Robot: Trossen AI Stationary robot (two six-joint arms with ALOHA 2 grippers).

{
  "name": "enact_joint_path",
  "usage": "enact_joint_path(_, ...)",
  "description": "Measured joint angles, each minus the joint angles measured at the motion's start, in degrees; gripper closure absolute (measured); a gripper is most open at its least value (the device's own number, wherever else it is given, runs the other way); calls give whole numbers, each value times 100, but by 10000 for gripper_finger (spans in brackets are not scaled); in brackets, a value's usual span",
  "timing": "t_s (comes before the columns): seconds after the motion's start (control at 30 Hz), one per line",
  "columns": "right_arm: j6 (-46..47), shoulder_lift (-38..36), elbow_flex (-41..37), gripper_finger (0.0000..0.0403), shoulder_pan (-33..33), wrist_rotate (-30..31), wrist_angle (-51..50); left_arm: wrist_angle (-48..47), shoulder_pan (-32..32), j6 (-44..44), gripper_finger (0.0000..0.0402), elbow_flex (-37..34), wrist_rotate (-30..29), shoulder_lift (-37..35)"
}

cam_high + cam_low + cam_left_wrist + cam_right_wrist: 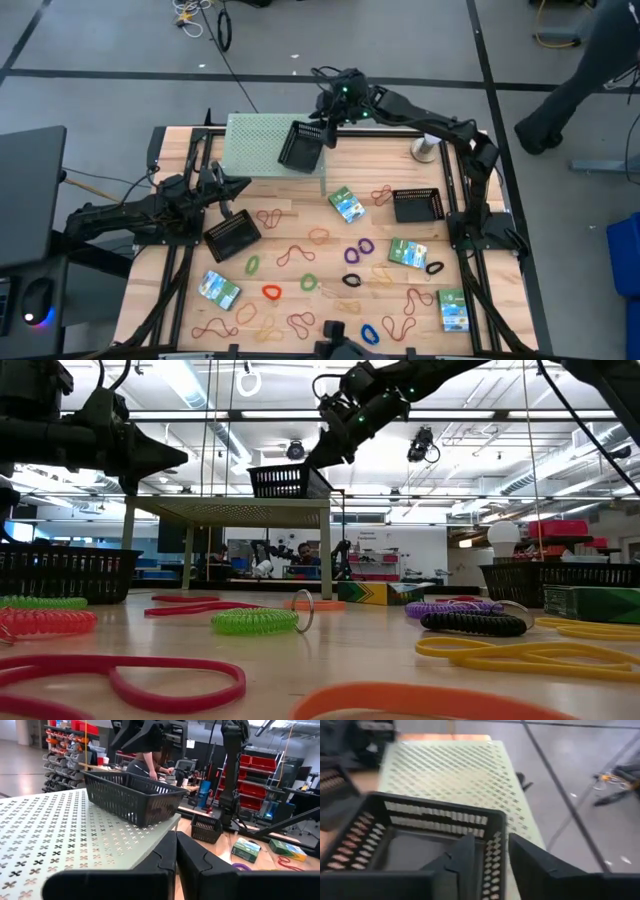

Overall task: Pick & Place Office Desk Supplies
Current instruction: Put the black bin on the shelf

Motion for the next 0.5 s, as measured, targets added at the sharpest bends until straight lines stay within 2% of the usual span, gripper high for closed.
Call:
enact_joint_path(0.13,-167,-203,-2,248,100,561,-163,74,0,-341,392,1,32,-4)
enact_joint_path(0.23,-498,-582,0,263,239,1175,-697,107,0,-369,392,3,-5,-4)
enact_joint_path(0.3,-666,-849,-48,288,347,1575,-1181,62,-2,-327,392,52,-159,8)
enact_joint_path(0.37,-728,-1186,-349,324,421,1693,-1302,48,-2,-210,392,156,-277,61)
enact_joint_path(0.5,-591,-2137,-1626,392,513,1721,-844,84,-2,-53,392,384,-266,219)
